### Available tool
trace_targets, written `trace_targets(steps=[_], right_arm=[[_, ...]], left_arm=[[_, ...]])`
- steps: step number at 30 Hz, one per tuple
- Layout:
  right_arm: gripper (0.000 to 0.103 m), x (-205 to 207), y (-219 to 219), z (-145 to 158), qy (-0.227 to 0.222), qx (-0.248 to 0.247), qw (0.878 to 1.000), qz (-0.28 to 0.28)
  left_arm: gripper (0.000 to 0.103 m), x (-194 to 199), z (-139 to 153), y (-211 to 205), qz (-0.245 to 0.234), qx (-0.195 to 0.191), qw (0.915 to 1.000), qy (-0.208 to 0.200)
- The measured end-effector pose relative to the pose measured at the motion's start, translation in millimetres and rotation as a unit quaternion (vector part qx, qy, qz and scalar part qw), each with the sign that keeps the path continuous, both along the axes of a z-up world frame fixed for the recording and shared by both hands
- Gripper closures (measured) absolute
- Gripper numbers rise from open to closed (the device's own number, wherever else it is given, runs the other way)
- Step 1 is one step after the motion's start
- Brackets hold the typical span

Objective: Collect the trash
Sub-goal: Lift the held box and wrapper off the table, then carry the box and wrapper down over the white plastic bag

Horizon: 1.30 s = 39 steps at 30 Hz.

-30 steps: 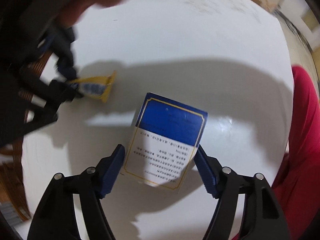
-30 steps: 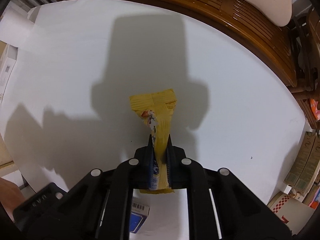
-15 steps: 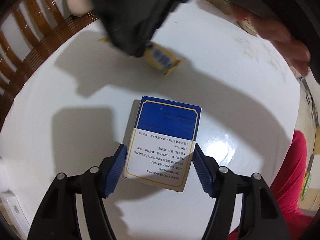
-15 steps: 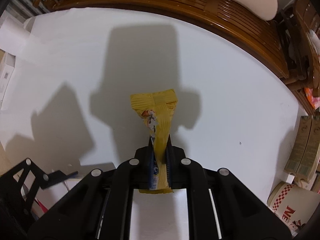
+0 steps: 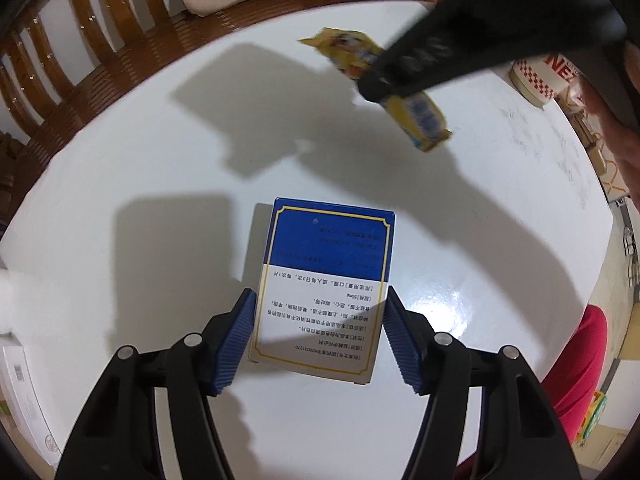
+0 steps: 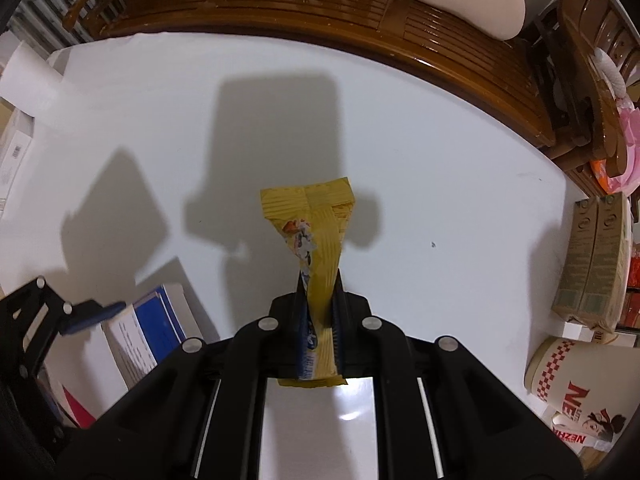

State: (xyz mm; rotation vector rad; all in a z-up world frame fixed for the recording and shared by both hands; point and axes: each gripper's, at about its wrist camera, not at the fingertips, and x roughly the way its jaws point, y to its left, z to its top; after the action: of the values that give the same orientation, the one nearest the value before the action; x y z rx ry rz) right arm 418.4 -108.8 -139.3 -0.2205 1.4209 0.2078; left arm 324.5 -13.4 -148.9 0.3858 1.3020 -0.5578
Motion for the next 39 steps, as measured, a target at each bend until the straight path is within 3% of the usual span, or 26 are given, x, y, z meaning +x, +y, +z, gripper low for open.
trace_targets(steps=[6,10,13,18,31,39], right_arm=[[0.093,-29,-2,27,-0.027,0.016,0.999,0.005],[0.093,-57,-8,52,-0.056,0.022,0.998,0.018],[0.093,-92,-4,78,-0.081,0.031,0.996,0.030],[0.093,-160,-3,119,-0.121,0.038,0.991,0.051],[0.093,-299,-6,122,-0.156,0.052,0.982,0.090],[0.093,-342,-4,115,-0.164,0.052,0.980,0.098]], left_arm=[[0.041,-10,27,4,0.007,-0.006,0.9990,-0.043],[0.041,-41,57,12,0.017,-0.011,0.9973,-0.071],[0.041,-51,71,18,0.021,-0.011,0.9953,-0.094],[0.041,-102,102,30,0.031,-0.018,0.9922,-0.119],[0.041,-205,119,39,0.030,-0.027,0.9871,-0.155],[0.041,-247,113,30,0.012,-0.025,0.9858,-0.165]])
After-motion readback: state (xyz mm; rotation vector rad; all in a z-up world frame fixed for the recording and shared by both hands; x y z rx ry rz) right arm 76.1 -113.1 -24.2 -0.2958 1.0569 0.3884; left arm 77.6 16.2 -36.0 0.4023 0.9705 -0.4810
